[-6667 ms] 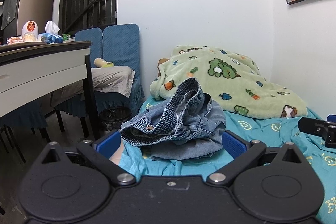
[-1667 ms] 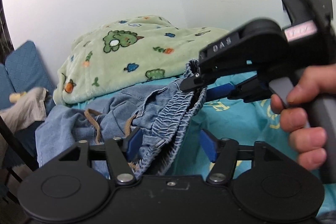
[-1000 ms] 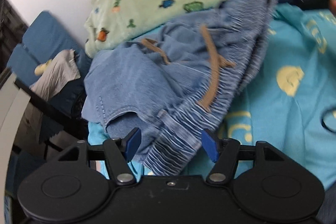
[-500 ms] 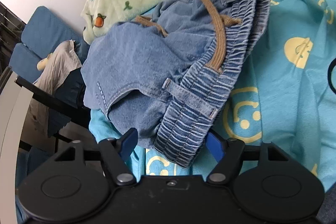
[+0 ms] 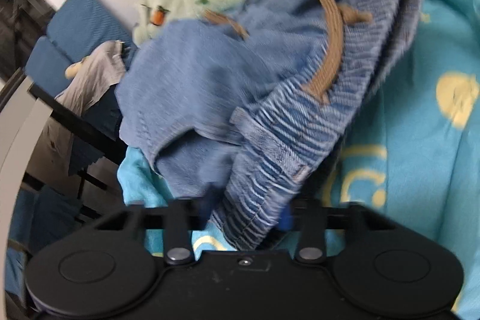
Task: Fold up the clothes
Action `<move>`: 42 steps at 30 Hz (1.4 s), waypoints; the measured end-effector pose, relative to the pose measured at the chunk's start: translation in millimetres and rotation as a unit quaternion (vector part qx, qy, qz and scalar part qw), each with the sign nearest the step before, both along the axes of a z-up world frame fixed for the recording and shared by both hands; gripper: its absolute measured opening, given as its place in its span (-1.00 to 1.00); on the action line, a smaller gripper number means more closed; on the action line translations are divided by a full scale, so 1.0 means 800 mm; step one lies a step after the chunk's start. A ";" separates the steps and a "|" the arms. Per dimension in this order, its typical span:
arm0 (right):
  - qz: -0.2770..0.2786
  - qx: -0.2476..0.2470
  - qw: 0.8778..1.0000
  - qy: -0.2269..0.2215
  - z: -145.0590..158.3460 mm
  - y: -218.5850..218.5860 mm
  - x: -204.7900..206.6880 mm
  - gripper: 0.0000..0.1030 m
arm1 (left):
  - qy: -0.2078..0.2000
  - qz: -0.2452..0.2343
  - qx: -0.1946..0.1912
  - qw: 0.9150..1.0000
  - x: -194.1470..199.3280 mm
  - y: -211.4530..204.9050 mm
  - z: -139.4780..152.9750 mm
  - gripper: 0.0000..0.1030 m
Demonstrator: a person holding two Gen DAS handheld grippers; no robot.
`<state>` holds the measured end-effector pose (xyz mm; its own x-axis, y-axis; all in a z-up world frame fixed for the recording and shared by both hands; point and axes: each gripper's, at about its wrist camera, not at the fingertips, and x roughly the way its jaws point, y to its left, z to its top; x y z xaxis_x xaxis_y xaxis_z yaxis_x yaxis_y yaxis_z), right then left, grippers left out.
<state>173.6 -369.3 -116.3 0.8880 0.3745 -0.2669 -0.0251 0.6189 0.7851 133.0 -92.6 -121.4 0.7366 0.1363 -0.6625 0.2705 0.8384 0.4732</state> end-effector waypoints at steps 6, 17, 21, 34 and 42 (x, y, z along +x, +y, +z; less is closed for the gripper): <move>-0.016 -0.043 0.999 -0.023 0.033 -0.017 0.010 -0.77 | -0.059 0.003 -0.135 0.989 -0.035 -0.015 0.063 -0.86; -0.025 -0.121 0.992 -0.028 0.091 -0.099 0.108 -0.79 | -0.041 0.008 -0.323 0.946 -0.022 -0.127 0.122 -0.86; -0.030 -0.145 0.989 -0.025 0.094 -0.136 0.151 -0.79 | -0.017 0.004 -0.337 0.941 0.013 -0.180 0.099 -0.86; -0.025 -0.189 0.980 0.049 -0.062 -0.217 0.259 -0.76 | 0.051 -0.008 -0.330 0.943 0.106 -0.278 -0.007 -0.81; -0.022 -0.190 0.980 0.057 -0.044 -0.218 0.220 -0.08 | 0.046 -0.067 -0.318 0.945 0.078 -0.264 0.020 -0.35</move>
<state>349.5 -543.5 -151.1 0.8571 0.1909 -0.4785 0.0827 0.8658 0.4936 195.7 -303.6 -105.5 0.6536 -0.4011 -0.6418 0.4104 0.9004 -0.1447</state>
